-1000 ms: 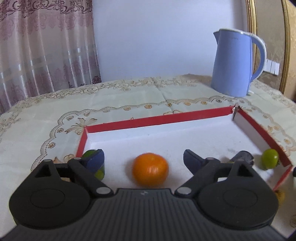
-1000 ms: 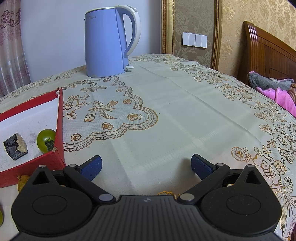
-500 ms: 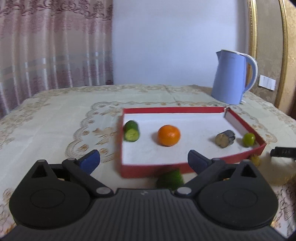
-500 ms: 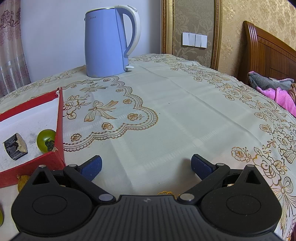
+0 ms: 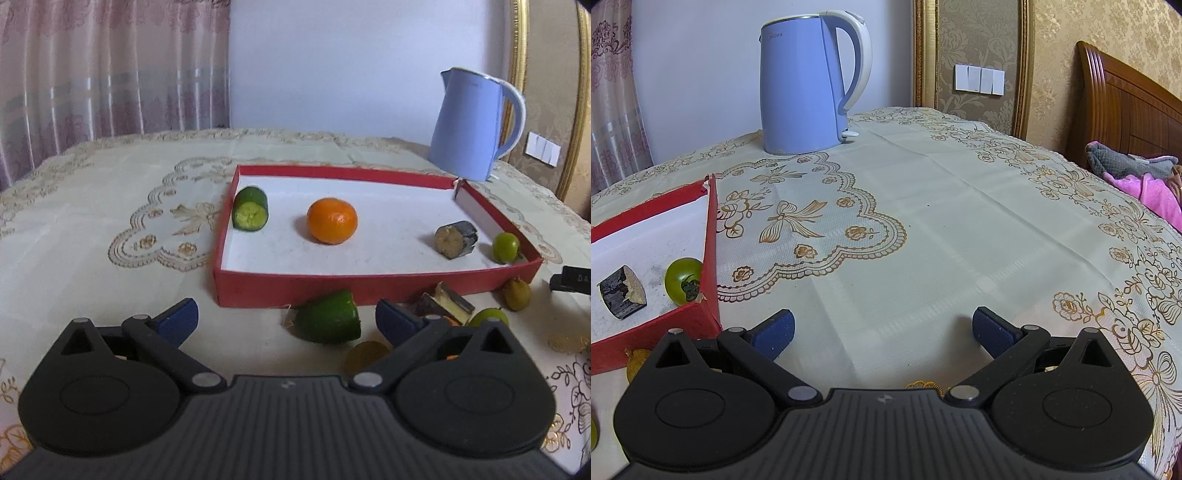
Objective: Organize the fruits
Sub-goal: 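Withdraw the left gripper from the box, then close the left gripper on the dark green lime chunk beside the box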
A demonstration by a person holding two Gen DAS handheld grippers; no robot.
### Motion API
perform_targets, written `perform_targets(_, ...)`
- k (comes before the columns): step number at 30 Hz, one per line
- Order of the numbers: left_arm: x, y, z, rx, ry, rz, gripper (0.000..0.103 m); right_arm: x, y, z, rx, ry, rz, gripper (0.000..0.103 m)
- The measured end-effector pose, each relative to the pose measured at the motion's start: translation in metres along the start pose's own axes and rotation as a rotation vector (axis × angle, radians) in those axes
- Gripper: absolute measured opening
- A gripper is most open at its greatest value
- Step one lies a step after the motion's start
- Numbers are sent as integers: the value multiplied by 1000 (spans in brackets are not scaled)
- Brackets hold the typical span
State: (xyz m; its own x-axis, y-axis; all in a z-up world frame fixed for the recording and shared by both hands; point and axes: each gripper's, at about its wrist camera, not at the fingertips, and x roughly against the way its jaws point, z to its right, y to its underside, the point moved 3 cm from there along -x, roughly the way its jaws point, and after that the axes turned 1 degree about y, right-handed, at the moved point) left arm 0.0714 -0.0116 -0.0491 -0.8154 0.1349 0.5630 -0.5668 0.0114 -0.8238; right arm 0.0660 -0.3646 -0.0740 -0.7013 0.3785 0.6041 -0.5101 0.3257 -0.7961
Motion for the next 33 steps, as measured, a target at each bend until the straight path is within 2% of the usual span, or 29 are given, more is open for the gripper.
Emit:
perform_targets(6,-7,2,-2,13,-14,-27,101,0,0,0,0,0,0,103)
perform_targets(12,-8,2,-2,9,-39,-31,97,0,0,0,0,0,0,103)
perform_targets(17,-11,2,5,-26,-36,-30,97,0,0,0,0,0,0,103)
perform_targets(25,-13,2,1,-5,-28,-38,98,0,0,0,0,0,0,103)
perform_targets(28,-11,3,2,-13,15,-27,83,0,0,0,0,0,0,103)
perform_targets(30,-11,2,3,-15,20,-26,80,0,0,0,1,0,0,103)
perform_targets(33,-9,2,4,-17,49,-16,62,0,0,0,0,0,0,103)
